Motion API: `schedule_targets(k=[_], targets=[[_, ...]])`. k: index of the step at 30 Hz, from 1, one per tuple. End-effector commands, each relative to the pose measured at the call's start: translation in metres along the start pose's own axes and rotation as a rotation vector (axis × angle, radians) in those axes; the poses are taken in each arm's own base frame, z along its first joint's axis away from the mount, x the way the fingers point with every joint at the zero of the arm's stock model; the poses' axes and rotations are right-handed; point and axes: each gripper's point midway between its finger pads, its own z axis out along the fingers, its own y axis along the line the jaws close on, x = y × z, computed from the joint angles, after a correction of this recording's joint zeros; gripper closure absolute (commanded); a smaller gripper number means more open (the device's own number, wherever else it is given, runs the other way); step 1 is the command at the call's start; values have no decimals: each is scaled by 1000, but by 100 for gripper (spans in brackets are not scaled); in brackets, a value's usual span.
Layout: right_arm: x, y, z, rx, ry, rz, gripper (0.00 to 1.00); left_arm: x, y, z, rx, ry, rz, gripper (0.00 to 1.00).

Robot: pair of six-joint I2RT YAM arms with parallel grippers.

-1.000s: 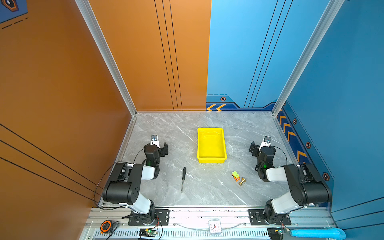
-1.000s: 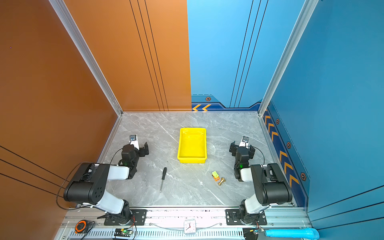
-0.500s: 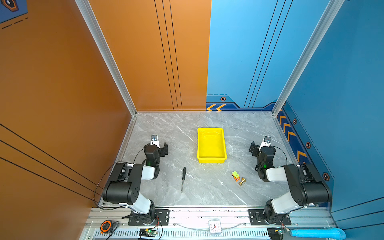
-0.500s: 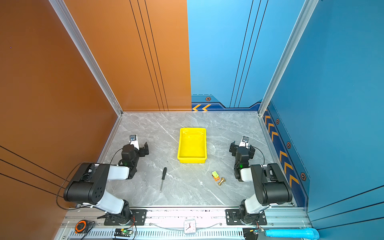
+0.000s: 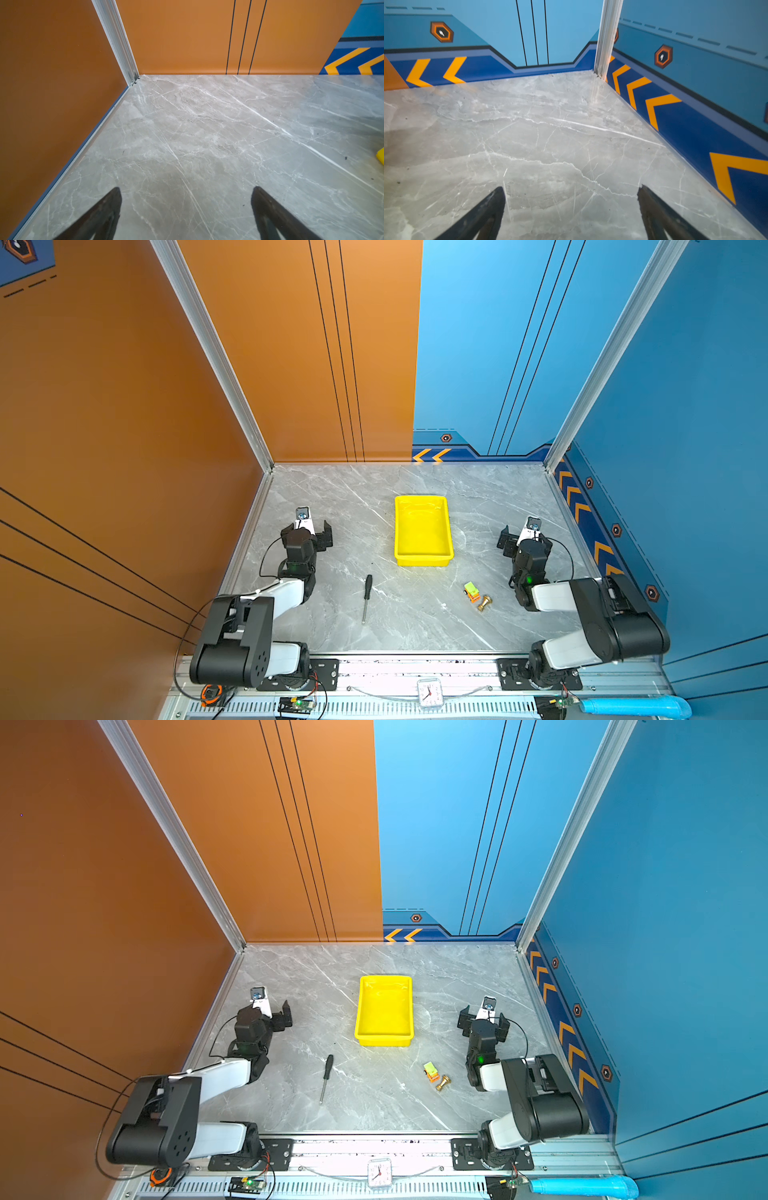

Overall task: Put the screwdriver in the bin
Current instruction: Pick up the screwdriver from the bottom-center of the table.

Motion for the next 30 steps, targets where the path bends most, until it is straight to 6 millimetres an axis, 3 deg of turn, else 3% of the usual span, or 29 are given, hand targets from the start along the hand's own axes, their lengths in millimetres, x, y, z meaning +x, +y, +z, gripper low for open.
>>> schedule_targets(k=[1,8,12,17,23,30], targets=[[-19,-16,-8,69,-14,17,0,7,4,-10,-20,100,-13,2],[-51,-23,-34,70,10,150,0,-7,13,-36,-89,210,-128,2],[-61,-31,-51,108,112,271,0,-24,-7,-58,-18,259,-169,2],[-60,-24,-72,114,304,313,0,-19,-30,-86,3,413,-174,2],[-65,16,-95,-14,397,237,0,21,-65,-103,100,663,-176,2],[-68,76,-120,-229,447,44,0,46,-101,-127,163,854,-145,2]])
